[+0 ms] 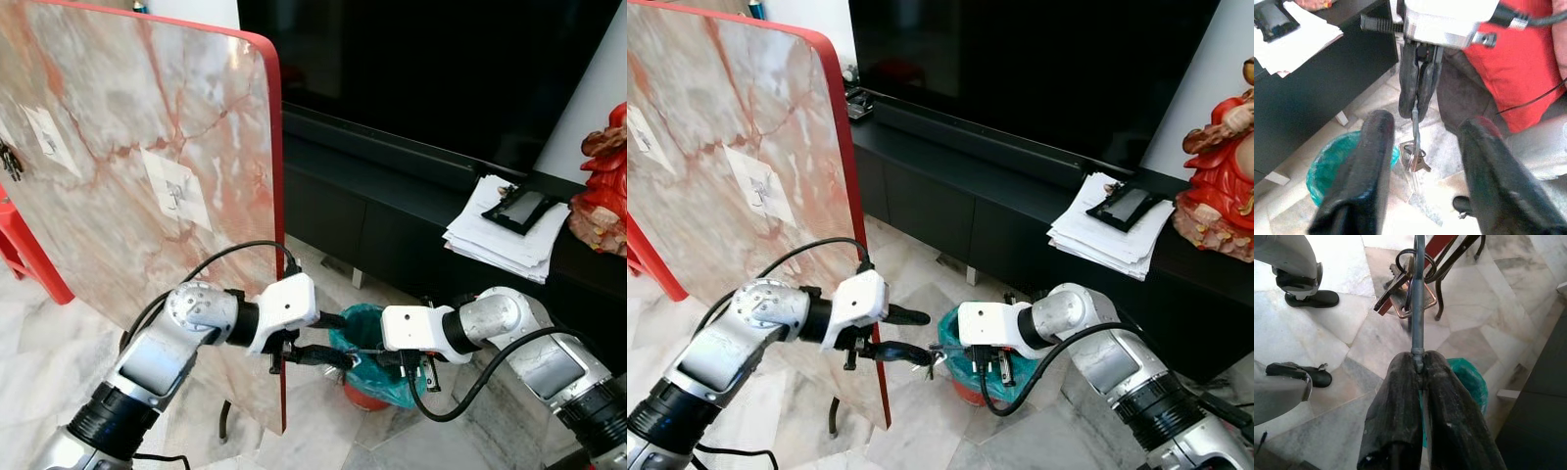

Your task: Hang keys on a hook

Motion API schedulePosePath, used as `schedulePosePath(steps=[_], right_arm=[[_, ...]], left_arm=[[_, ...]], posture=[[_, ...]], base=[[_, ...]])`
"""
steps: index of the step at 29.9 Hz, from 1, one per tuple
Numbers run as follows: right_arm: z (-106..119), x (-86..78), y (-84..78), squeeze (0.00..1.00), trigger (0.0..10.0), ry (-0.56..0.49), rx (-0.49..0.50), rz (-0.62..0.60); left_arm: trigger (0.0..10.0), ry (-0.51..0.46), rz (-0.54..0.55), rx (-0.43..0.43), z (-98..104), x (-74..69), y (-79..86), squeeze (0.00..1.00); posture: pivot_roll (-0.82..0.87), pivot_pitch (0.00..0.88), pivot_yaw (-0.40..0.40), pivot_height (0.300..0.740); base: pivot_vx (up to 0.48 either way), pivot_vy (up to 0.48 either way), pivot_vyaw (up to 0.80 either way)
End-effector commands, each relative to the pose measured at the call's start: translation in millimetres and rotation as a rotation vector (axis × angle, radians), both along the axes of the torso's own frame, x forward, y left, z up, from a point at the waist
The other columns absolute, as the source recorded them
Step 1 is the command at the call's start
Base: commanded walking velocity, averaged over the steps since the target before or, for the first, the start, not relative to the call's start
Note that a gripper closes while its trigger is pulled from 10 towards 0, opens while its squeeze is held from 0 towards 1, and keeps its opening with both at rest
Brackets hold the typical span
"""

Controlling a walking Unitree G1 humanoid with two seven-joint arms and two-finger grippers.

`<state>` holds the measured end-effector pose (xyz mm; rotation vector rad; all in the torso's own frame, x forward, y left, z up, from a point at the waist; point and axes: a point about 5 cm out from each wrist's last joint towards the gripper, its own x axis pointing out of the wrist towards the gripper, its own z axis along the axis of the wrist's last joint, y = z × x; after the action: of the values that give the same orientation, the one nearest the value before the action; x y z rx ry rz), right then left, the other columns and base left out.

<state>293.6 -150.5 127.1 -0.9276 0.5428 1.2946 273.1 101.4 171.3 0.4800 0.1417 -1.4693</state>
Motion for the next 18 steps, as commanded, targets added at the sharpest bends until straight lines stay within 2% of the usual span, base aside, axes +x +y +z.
schedulePosePath(steps=[1, 2, 3, 8, 16, 18], right_arm=[[5, 4.1, -2.6, 0.00, 0.0, -0.030, -0.014, -0.003], [5, 4.5, -3.1, 0.00, 0.0, -0.033, -0.016, -0.005], [9, 7.8, -5.0, 0.00, 0.0, -0.049, -0.013, -0.015], [20, 14.2, -8.7, 0.00, 0.0, -0.090, -0.013, -0.023], [34, 19.4, -20.6, 0.00, 0.0, -0.118, -0.030, -0.031], [45, 21.4, -24.7, 0.00, 0.0, -0.136, -0.021, -0.031]], left_arm=[[10.0, -0.022, 0.010, -0.019, 10, 1.8, 4.2, 0.91], [10.0, -0.024, 0.014, -0.020, 11, 2.0, 5.0, 0.91], [10.0, -0.008, 0.037, 0.022, 6, 1.1, 14.5, 0.00], [10.0, -0.009, 0.086, 0.077, -7, 0.3, 24.6, 0.00], [10.0, 0.051, 0.088, 0.035, -14, -11.7, 21.8, 0.00], [10.0, 0.064, 0.098, 0.039, -19, -15.3, 23.2, 0.00]], posture=[[0.06, 0.042, -0.020, 0.740], [0.06, 0.042, -0.020, 0.740], [0.06, 0.040, -0.019, 0.740], [0.06, 0.036, -0.019, 0.740], [0.06, 0.027, -0.022, 0.740], [0.06, 0.024, -0.022, 0.740]], base=[[0.000, 0.000, 0.00], [0.000, 0.000, 0.00], [0.000, 0.000, 0.00], [0.000, 0.000, 0.00], [0.000, 0.000, 0.00], [0.000, 0.000, 0.00]])
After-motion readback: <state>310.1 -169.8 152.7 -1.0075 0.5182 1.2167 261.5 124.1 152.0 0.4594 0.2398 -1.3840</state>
